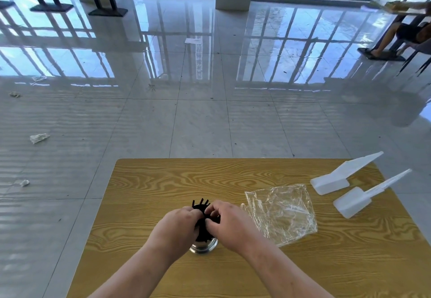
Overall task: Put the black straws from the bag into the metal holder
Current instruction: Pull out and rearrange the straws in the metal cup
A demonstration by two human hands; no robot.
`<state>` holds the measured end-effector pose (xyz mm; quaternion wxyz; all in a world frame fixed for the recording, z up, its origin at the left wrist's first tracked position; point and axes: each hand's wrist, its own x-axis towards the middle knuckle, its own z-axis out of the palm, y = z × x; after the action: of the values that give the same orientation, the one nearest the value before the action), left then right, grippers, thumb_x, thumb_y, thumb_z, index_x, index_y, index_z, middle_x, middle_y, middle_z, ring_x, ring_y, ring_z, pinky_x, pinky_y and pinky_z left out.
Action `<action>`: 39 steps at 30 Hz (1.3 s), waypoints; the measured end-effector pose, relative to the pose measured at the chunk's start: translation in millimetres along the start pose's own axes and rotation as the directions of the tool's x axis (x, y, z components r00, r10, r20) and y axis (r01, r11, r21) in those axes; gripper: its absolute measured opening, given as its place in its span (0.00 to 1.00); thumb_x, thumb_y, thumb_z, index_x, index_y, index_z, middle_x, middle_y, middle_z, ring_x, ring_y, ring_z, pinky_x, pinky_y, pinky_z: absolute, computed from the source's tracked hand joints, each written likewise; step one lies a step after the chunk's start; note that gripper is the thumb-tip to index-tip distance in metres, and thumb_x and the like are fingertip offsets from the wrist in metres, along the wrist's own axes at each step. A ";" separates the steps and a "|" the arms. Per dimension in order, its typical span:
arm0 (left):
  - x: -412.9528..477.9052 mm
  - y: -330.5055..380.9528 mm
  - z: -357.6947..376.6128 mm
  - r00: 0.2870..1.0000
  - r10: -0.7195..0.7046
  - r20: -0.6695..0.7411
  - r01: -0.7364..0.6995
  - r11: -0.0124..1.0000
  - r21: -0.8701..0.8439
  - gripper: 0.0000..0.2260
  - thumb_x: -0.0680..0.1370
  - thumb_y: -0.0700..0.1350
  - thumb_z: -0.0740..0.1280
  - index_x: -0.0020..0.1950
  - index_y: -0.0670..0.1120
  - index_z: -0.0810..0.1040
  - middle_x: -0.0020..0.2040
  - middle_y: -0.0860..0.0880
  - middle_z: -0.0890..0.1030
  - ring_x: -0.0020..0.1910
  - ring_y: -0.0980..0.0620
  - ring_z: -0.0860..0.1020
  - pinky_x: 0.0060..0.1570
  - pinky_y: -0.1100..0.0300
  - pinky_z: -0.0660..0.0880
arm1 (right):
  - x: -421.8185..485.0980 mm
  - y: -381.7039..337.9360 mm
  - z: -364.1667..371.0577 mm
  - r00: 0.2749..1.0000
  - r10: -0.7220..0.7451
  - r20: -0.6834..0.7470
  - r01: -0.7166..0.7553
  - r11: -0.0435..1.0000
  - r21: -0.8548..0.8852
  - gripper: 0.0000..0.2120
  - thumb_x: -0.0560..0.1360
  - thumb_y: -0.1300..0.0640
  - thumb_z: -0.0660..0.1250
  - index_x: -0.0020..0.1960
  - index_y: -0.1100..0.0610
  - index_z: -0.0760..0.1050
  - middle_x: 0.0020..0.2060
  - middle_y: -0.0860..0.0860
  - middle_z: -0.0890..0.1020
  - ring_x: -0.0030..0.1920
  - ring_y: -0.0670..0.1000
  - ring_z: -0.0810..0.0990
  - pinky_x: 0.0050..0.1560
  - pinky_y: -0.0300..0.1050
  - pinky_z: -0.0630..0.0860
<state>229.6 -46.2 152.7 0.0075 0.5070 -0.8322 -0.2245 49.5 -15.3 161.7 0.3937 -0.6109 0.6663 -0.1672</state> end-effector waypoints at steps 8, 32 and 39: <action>0.6 2.5 -16.4 0.998 0.040 -0.053 -0.040 0.999 -0.008 0.09 0.82 0.49 0.63 0.56 0.55 0.83 0.48 0.57 0.82 0.45 0.56 0.80 0.47 0.60 0.78 | 0.1 -3.9 -3.5 1.000 0.015 -0.008 -0.015 1.000 0.010 0.09 0.77 0.48 0.67 0.56 0.47 0.81 0.46 0.44 0.86 0.46 0.46 0.85 0.49 0.51 0.86; -16.4 22.9 -120.0 0.958 0.087 -0.273 -0.105 0.993 -0.051 0.06 0.76 0.48 0.75 0.52 0.56 0.87 0.43 0.61 0.86 0.41 0.62 0.81 0.43 0.64 0.77 | -4.6 -2.1 -6.0 0.994 -0.025 -0.109 0.027 0.999 0.023 0.02 0.81 0.50 0.70 0.51 0.45 0.81 0.42 0.44 0.85 0.37 0.43 0.81 0.39 0.38 0.81; -26.3 18.9 -128.1 0.937 0.028 -0.348 -0.079 0.988 -0.134 0.07 0.74 0.50 0.78 0.48 0.60 0.86 0.36 0.66 0.83 0.38 0.68 0.80 0.32 0.74 0.68 | -7.0 -4.8 -10.8 0.990 -0.012 -0.139 0.028 0.993 0.119 0.06 0.82 0.52 0.69 0.47 0.44 0.81 0.39 0.47 0.86 0.34 0.47 0.82 0.36 0.47 0.83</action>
<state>257.3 -63.5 280.7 0.1963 0.5137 -0.8128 -0.1920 44.5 -12.4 174.2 0.3812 -0.5797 0.6744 -0.2527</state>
